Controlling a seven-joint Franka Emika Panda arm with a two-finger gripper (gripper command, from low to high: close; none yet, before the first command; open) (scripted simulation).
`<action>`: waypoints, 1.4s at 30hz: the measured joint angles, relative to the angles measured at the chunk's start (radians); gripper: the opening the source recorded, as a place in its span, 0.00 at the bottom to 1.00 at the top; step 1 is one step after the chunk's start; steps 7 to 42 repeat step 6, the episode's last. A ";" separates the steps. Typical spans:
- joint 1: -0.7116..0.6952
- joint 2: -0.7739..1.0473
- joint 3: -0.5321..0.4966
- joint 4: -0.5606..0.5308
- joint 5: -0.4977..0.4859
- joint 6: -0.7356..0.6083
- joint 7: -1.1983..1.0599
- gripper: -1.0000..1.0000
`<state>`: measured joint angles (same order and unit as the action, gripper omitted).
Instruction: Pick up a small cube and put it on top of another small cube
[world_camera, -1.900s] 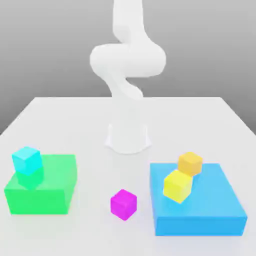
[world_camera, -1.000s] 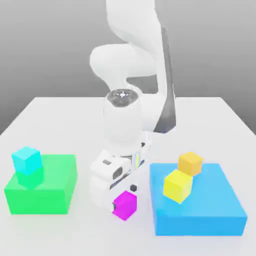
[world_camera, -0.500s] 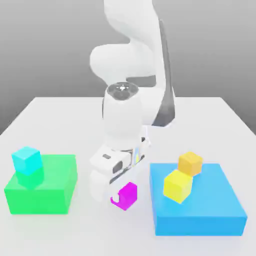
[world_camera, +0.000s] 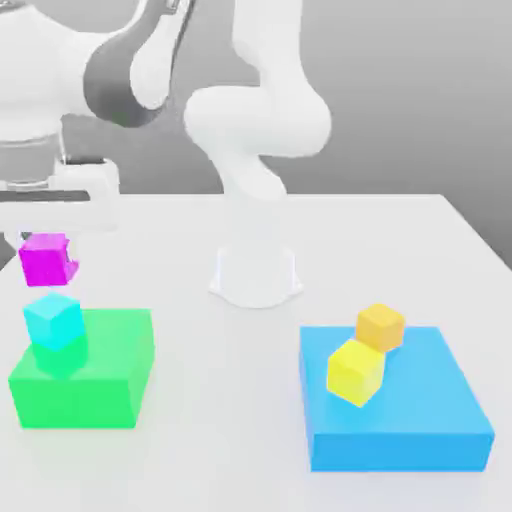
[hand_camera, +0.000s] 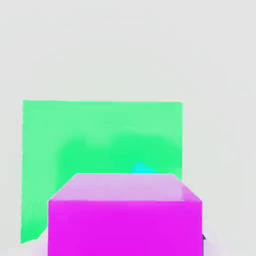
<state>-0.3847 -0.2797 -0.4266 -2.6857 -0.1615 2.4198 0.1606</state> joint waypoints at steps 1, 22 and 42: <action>0.001 0.028 -0.006 -0.009 0.008 0.036 -0.006 0.00; 0.003 0.083 -0.016 -0.026 0.023 0.107 -0.019 1.00; 0.003 0.083 -0.016 -0.026 0.023 0.107 -0.019 1.00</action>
